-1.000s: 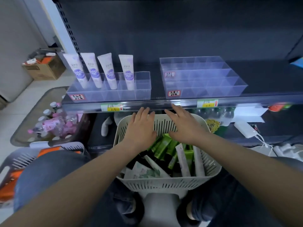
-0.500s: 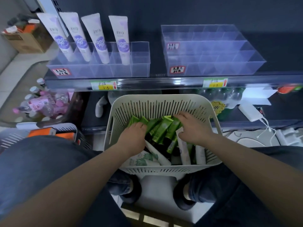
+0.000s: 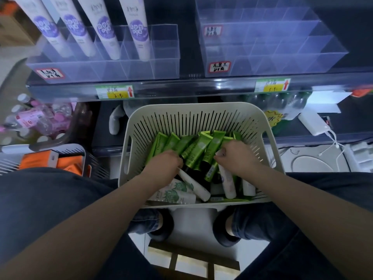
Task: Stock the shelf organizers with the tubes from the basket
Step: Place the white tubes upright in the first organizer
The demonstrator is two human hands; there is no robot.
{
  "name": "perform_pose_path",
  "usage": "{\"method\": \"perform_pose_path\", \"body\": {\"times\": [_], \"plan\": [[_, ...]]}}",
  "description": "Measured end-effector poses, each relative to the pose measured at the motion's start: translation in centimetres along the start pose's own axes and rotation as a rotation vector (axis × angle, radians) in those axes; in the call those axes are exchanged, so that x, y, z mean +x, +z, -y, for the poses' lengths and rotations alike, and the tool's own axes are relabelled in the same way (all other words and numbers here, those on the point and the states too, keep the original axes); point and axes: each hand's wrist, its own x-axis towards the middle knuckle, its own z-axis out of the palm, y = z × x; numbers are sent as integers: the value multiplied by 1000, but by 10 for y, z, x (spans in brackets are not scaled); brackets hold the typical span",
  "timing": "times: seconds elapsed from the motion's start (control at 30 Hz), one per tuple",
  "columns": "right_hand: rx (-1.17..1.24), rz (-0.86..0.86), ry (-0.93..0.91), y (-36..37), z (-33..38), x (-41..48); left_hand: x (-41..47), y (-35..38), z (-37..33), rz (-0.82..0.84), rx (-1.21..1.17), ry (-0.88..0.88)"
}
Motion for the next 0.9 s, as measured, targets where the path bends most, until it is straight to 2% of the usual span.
{"method": "perform_pose_path", "body": {"times": [0.3, 0.47, 0.67, 0.9], "plan": [[60, 21, 54, 0, 1, -2, 4, 3, 10, -6, 119, 122], [99, 41, 116, -6, -4, -2, 4, 4, 11, -10, 172, 126], [175, 20, 176, -13, -9, -5, 0, -1, 7, 25, 128, 99], [218, 0, 177, -23, -7, -10, -12, -14, -4, 64, -34, 48]]}}
